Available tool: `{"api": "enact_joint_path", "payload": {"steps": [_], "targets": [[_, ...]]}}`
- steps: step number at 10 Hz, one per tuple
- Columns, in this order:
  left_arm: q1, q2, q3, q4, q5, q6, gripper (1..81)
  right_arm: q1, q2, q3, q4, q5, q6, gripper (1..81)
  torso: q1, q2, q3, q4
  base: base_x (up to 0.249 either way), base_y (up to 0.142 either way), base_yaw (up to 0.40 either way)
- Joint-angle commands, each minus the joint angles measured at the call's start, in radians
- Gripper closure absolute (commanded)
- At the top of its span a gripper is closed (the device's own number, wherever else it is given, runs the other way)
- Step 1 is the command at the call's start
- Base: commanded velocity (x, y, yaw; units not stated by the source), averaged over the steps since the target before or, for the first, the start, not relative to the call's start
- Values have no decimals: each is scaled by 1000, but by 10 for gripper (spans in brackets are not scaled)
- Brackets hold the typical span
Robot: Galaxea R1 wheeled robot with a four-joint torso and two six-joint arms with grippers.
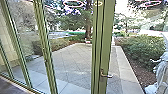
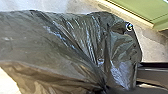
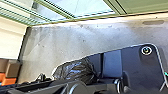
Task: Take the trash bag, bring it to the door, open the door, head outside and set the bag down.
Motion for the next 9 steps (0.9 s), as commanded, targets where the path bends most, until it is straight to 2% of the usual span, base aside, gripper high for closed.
{"api": "enact_joint_path", "payload": {"steps": [1, 7, 9], "targets": [[-59, 3, 10, -6, 56, -1, 811, 195, -200, 184, 46, -115, 8, 10, 0, 0, 0, 0, 0, 0, 0], [-42, 15, 5, -6, 56, -1, 811, 515, -342, 279, 226, -334, 8, 10, 0, 0, 0, 0, 0, 0, 0], [-21, 34, -18, -9, 51, -3, 811, 638, -347, 267, 297, -412, 8, 10, 0, 0, 0, 0, 0, 0, 0]]}}
